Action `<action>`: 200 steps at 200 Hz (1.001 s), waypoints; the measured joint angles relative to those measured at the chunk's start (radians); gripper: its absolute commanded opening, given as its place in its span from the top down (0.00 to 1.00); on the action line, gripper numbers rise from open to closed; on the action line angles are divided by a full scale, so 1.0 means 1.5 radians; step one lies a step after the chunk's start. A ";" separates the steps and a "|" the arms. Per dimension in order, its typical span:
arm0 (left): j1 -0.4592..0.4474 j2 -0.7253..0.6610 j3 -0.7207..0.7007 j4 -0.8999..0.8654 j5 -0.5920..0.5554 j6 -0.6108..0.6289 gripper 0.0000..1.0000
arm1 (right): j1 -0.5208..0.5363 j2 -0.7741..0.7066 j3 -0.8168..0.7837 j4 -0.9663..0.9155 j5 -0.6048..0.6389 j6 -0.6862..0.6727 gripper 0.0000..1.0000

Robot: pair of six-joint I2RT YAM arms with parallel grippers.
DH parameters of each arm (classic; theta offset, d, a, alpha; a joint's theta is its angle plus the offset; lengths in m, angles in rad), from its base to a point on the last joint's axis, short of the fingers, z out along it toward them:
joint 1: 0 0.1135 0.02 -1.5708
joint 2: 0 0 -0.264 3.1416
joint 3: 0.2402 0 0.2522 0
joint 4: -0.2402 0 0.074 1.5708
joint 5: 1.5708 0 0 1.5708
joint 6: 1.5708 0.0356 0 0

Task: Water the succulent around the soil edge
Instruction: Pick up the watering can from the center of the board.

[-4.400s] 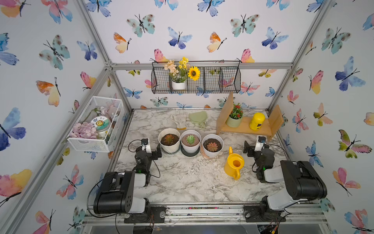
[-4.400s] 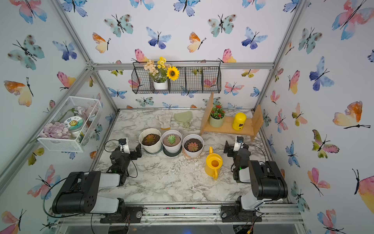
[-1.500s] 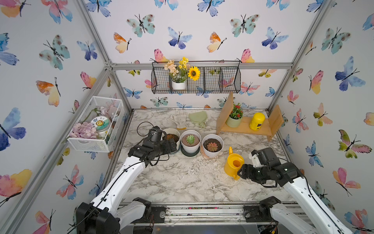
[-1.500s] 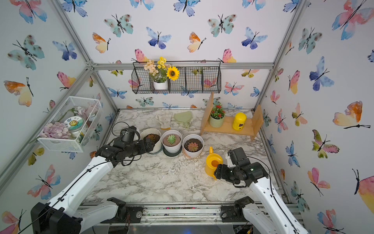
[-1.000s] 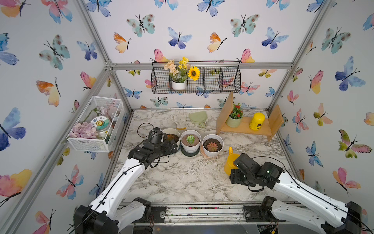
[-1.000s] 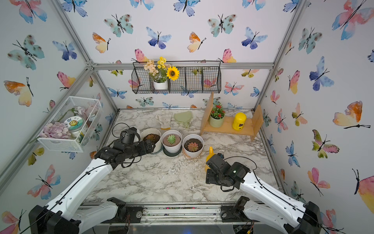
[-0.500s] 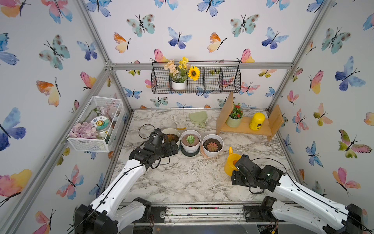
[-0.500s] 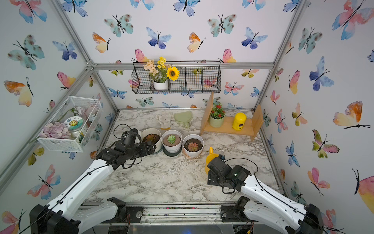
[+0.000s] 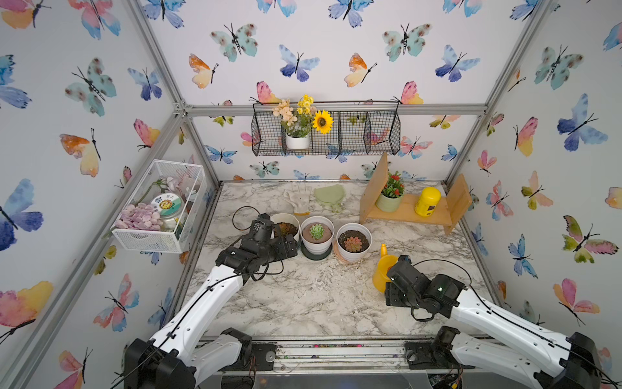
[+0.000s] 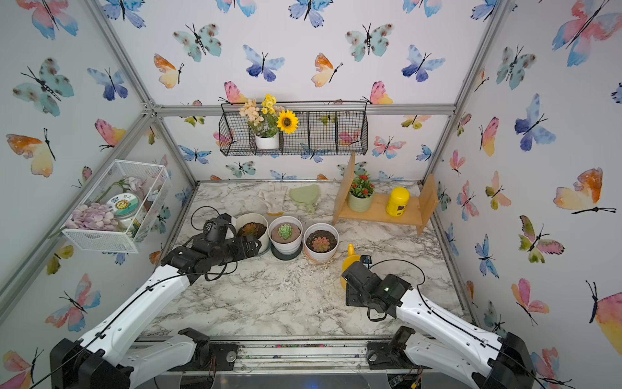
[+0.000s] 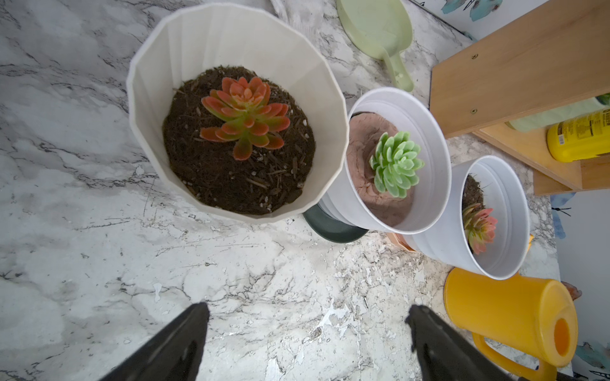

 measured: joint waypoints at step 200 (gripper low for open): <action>-0.017 -0.003 -0.034 0.014 0.000 0.000 0.02 | 0.000 0.019 -0.037 0.069 0.036 0.032 0.78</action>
